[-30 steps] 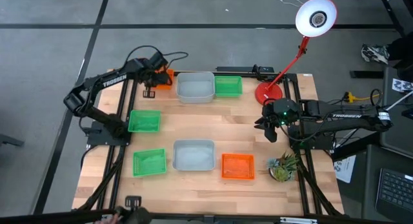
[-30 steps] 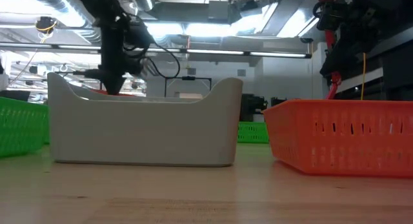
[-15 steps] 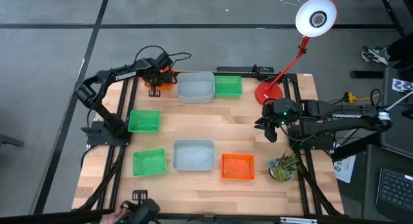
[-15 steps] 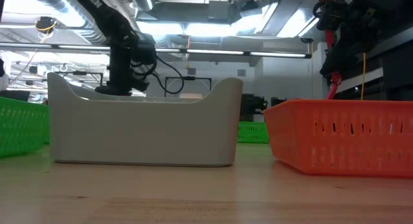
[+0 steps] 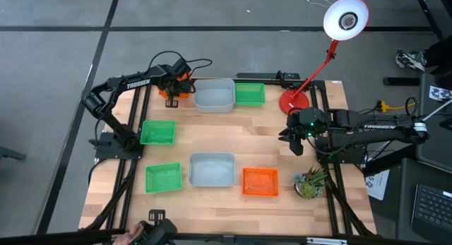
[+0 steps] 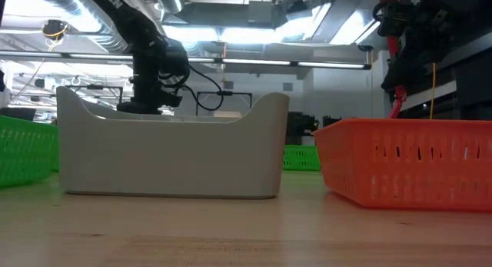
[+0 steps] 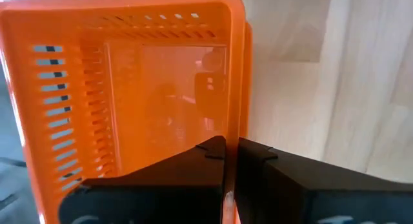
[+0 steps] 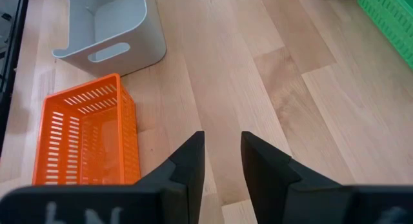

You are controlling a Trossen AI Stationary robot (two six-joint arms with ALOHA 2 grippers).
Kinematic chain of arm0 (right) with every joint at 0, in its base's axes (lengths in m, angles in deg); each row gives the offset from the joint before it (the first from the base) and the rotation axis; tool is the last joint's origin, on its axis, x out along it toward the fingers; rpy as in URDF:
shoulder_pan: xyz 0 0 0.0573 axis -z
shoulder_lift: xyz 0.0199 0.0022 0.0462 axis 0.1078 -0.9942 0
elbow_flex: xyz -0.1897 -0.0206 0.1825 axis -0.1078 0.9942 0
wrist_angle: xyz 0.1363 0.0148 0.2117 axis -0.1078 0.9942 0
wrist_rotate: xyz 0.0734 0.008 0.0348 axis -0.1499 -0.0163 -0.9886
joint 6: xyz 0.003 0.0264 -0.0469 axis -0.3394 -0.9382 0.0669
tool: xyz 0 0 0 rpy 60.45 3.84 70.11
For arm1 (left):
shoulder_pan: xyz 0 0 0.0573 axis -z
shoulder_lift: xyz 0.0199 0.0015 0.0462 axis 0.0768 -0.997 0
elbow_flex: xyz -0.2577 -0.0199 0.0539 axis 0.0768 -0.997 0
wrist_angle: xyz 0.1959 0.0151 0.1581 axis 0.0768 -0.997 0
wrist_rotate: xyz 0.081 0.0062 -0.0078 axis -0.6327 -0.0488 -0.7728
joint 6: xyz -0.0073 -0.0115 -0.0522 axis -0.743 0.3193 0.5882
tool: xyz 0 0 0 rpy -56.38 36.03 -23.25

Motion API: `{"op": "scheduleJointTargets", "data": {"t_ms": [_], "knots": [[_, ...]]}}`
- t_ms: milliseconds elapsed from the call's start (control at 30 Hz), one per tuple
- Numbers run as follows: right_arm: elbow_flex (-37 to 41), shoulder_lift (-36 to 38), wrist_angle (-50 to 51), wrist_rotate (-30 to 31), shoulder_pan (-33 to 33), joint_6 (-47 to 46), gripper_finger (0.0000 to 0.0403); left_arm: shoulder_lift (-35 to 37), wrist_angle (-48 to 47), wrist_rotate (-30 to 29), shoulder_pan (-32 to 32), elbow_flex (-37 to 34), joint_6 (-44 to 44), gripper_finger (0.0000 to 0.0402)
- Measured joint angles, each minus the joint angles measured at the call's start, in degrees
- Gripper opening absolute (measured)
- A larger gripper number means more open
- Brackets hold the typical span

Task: Stack baskets by color
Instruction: Stack the center orange bin on the top left orange bin, then move the top left green bin to the middle of the table

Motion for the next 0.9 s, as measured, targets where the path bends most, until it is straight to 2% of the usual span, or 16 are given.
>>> {"op": "scheduleJointTargets", "data": {"t_ms": [133, 267, 433, 633, 767, 900], "knots": [[0.0, 0.0, 0.02, 0.0, -0.02, 0.0, 0.01, 0.0, 0.02, -0.03, 0.02, 0.0, -0.01, 0.0009], [0.0, 0.0, 0.0, -0.01, -0.02, 0.01, 0.01, 0.0, -0.17, -0.64, 0.02, 0.0, 1.97, 0.004], [0.0, 0.0, 0.01, -0.07, 0.0, 0.02, 0.01, 0.04, -0.74, -4.51, 1.13, 0.0, 5.57, 0.0079], [0.0, 0.0, 0.18, -0.07, 0.0, 0.02, 0.01, 3.9, -2.13, -8.32, 5.83, 0.02, 7.21, 0.0087], [0.0, 0.0, 0.76, -0.09, -0.02, 0.02, 0.01, 8.97, -8.77, -9.02, 10.94, 0.54, 19.73, 0.0087], [0.0, 0.0, 0.98, -0.11, -0.02, 0.01, 0.01, 11.75, -27.72, -3.86, 16.67, 0.81, 37.68, 0.0083]]}}
